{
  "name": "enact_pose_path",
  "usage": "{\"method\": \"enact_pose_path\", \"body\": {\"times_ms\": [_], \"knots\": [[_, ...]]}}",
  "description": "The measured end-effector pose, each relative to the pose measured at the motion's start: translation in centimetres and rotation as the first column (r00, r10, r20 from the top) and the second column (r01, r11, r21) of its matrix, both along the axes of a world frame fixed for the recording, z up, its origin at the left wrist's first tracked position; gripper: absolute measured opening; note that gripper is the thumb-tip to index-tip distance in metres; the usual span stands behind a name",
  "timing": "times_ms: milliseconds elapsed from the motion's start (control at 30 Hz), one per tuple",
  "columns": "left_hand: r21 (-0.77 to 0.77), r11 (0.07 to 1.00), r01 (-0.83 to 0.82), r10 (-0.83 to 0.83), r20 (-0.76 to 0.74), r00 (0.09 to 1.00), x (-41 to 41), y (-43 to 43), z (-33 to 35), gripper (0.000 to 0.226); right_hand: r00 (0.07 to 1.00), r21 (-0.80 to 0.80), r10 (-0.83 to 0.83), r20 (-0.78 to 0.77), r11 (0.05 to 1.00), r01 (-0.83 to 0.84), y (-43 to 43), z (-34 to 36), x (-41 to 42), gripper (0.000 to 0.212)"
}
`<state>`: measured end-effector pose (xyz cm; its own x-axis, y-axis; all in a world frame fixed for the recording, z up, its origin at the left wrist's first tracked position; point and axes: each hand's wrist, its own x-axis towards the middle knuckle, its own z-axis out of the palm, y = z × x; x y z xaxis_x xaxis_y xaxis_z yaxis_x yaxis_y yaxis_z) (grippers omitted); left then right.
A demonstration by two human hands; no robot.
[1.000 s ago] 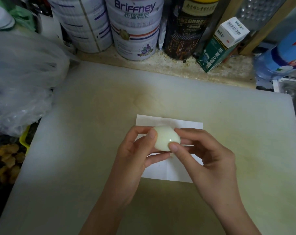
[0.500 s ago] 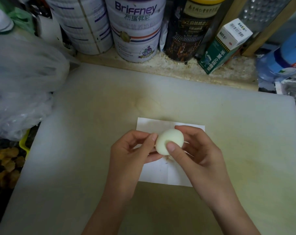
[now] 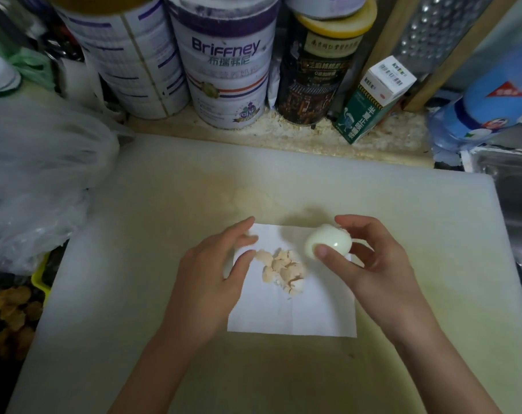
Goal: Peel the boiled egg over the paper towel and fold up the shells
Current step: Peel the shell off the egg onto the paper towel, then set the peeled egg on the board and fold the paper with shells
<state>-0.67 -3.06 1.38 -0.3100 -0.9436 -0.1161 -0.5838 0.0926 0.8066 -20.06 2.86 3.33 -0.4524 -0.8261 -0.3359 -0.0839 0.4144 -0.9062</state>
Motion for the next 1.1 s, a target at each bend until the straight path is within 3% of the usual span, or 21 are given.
{"method": "enact_pose_path", "body": {"times_ms": [133, 267, 467, 733, 800, 900, 1000, 1100], "knots": [[-0.085, 0.996, 0.000, 0.004, 0.044, 0.999, -0.6, -0.5, -0.2, 0.025, 0.992, 0.023, 0.052, -0.114, 0.998, -0.050, -2.8, -0.6, -1.4, 0.040], [-0.146, 0.986, 0.087, -0.071, 0.108, 0.992, -0.9, -1.0, -0.6, 0.034, 0.957, -0.023, 0.050, -0.287, 0.998, -0.059, -5.7, -2.3, -1.8, 0.037], [-0.184, 0.970, 0.158, -0.127, 0.170, 0.977, -1.0, -1.5, -1.9, 0.033, 0.931, -0.148, 0.022, -0.365, 0.986, -0.082, -6.8, -4.5, -1.7, 0.038], [-0.248, 0.948, 0.202, -0.152, 0.206, 0.967, -1.0, -1.9, -3.2, 0.029, 0.844, -0.153, 0.027, -0.535, 0.980, -0.128, -6.4, -5.3, -1.3, 0.040], [-0.259, 0.944, 0.206, -0.153, 0.213, 0.965, -0.9, -2.0, -3.3, 0.029, 0.807, -0.141, 0.044, -0.589, 0.978, -0.156, -6.2, -5.1, -1.3, 0.046], [-0.267, 0.939, 0.216, -0.158, 0.223, 0.962, -1.0, -2.2, -3.3, 0.028, 0.822, -0.150, 0.015, -0.569, 0.981, -0.122, -5.3, -4.5, -1.4, 0.057], [-0.281, 0.926, 0.252, -0.169, 0.290, 0.942, -1.0, -2.4, -3.1, 0.029, 0.767, -0.146, -0.014, -0.642, 0.984, -0.105, -3.4, -4.2, -1.7, 0.038], [-0.296, 0.917, 0.266, -0.151, 0.359, 0.921, -0.9, -2.4, -3.1, 0.029, 0.660, -0.019, 0.096, -0.745, 0.986, -0.165, -0.8, -4.5, -2.3, 0.026]]}}
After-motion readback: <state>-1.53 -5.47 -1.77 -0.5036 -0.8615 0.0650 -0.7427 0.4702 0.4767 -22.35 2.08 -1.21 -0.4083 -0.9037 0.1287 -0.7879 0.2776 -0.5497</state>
